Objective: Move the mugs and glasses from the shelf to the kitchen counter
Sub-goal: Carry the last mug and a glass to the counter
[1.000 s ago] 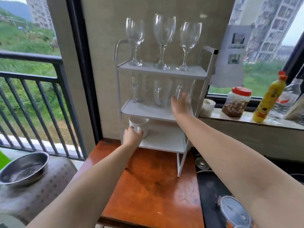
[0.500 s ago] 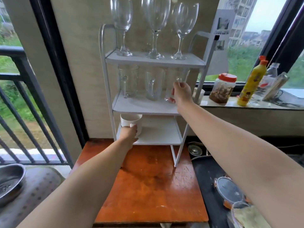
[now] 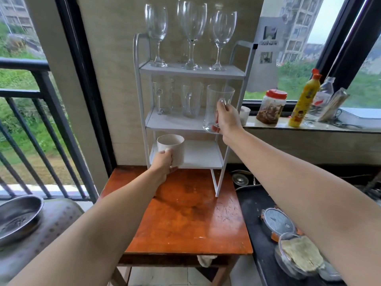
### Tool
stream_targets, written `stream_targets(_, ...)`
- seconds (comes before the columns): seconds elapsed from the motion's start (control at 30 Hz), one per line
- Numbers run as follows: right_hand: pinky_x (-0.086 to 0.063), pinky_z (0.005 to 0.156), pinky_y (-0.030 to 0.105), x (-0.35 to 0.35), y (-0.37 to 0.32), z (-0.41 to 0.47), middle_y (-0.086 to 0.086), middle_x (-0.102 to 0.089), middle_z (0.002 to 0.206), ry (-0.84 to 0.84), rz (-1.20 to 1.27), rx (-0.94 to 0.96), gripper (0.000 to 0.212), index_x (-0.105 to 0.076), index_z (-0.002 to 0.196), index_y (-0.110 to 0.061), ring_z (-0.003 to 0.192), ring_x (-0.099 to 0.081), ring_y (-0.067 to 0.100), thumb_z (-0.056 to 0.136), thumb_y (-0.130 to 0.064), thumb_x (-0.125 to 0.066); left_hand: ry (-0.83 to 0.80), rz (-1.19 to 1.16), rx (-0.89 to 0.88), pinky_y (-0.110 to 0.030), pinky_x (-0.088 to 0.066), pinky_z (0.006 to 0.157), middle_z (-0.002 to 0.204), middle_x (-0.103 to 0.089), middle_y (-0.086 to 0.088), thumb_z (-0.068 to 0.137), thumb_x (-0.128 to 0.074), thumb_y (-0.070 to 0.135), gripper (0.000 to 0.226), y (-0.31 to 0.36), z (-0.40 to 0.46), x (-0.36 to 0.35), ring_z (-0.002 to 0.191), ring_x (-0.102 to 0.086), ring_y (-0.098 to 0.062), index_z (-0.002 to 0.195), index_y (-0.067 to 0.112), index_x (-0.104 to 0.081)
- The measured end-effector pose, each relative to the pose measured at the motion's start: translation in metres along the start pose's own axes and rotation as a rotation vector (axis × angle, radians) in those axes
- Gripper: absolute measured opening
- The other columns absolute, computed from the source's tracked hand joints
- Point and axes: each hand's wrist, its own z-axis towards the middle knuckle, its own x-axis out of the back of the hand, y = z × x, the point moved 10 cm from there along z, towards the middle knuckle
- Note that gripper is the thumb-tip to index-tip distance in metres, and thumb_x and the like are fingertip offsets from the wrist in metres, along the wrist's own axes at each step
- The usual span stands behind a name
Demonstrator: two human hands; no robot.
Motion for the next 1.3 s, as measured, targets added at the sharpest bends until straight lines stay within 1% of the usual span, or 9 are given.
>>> stream_targets(0.13,-0.038,0.069,0.035,0.009,0.0,-0.031,-0.002,-0.037,0.064,-0.072,0.018,0.026,0.033,-0.045,0.072,-0.018,0.057,-0.036,0.011,0.1,-0.035,-0.039,0.037,-0.025,-0.027,-0.031,-0.051,0.058,0.095,-0.045,-0.009,0.096,-0.041,0.02,0.038,-0.004,-0.034,0.002,0.074,-0.05,-0.016,0.13,0.004,-0.047)
stream_targets(0.27,-0.042,0.054,0.026,0.031,0.002,-0.07,-0.002,-0.038,0.064,-0.129,0.026,0.038,0.033,-0.043,0.071,-0.02,0.056,-0.038,0.01,0.099,-0.036,-0.04,0.117,-0.065,-0.053,-0.024,-0.044,0.045,0.076,-0.047,-0.007,0.094,-0.041,0.016,0.042,-0.018,-0.077,0.003,0.053,-0.053,-0.013,0.132,-0.001,-0.046)
stream_targets(0.33,-0.041,0.052,0.024,0.05,0.012,-0.09,-0.002,-0.039,0.064,-0.14,0.013,0.021,0.032,-0.043,0.071,-0.02,0.056,-0.039,0.01,0.098,-0.036,-0.041,0.131,-0.077,-0.041,-0.024,-0.044,0.046,0.07,-0.046,-0.005,0.095,-0.039,0.015,0.042,-0.032,-0.1,-0.001,0.055,-0.052,-0.016,0.132,-0.002,-0.046)
stream_targets(0.47,-0.038,0.049,0.024,0.102,0.055,-0.131,-0.003,-0.036,0.06,-0.134,0.004,-0.071,0.033,-0.042,0.068,-0.021,0.051,-0.035,0.01,0.097,-0.036,-0.044,0.083,-0.085,0.018,-0.027,-0.045,0.05,0.078,-0.049,-0.005,0.096,-0.038,0.015,0.041,-0.074,-0.147,-0.021,0.061,-0.051,-0.015,0.136,0.006,-0.041)
stream_targets(0.67,-0.024,0.045,0.022,0.181,0.125,-0.178,-0.003,-0.029,0.055,-0.064,0.024,-0.18,0.041,-0.034,0.059,-0.022,0.048,-0.027,0.01,0.096,-0.034,-0.049,0.006,-0.091,0.112,-0.031,-0.048,0.059,0.065,-0.034,0.0,0.097,-0.04,0.018,0.025,-0.117,-0.189,-0.057,0.058,-0.04,-0.012,0.119,0.007,-0.047)
stream_targets(0.9,-0.026,0.05,0.025,0.282,0.161,-0.23,-0.003,-0.033,0.053,0.195,0.058,-0.263,0.045,-0.039,0.055,-0.021,0.049,-0.029,0.01,0.096,-0.036,-0.049,-0.213,0.009,0.148,-0.03,-0.047,0.06,0.06,-0.031,0.002,0.098,-0.041,0.02,0.013,-0.13,-0.209,-0.134,0.053,-0.035,-0.011,0.094,0.011,-0.05)
stream_targets(1.03,-0.027,0.05,0.027,0.332,0.172,-0.267,-0.007,-0.034,0.046,0.383,0.074,-0.33,0.045,-0.039,0.054,-0.024,0.046,-0.03,0.011,0.093,-0.042,-0.049,-0.368,0.089,0.141,-0.028,-0.042,0.057,0.053,-0.033,0.004,0.097,-0.04,0.017,0.027,-0.138,-0.231,-0.187,0.049,-0.033,-0.011,0.071,0.02,-0.045)
stream_targets(1.17,-0.027,0.05,0.026,0.38,0.176,-0.319,-0.008,-0.033,0.044,0.567,0.121,-0.359,0.045,-0.038,0.055,-0.023,0.047,-0.029,0.011,0.094,-0.042,-0.05,-0.549,0.163,0.169,-0.026,-0.039,0.053,0.038,-0.03,0.007,0.095,-0.041,0.015,0.036,-0.157,-0.262,-0.24,0.031,-0.032,-0.006,0.06,0.018,-0.037)
stream_targets(1.3,-0.031,0.053,0.024,0.428,0.174,-0.382,-0.006,-0.033,0.052,0.724,0.108,-0.419,0.041,-0.038,0.058,-0.023,0.048,-0.03,0.01,0.093,-0.041,-0.049,-0.652,0.248,0.195,-0.029,-0.044,0.055,0.054,-0.032,-0.001,0.09,-0.045,0.01,0.025,-0.179,-0.3,-0.293,0.047,-0.034,-0.014,0.066,0.016,-0.044)
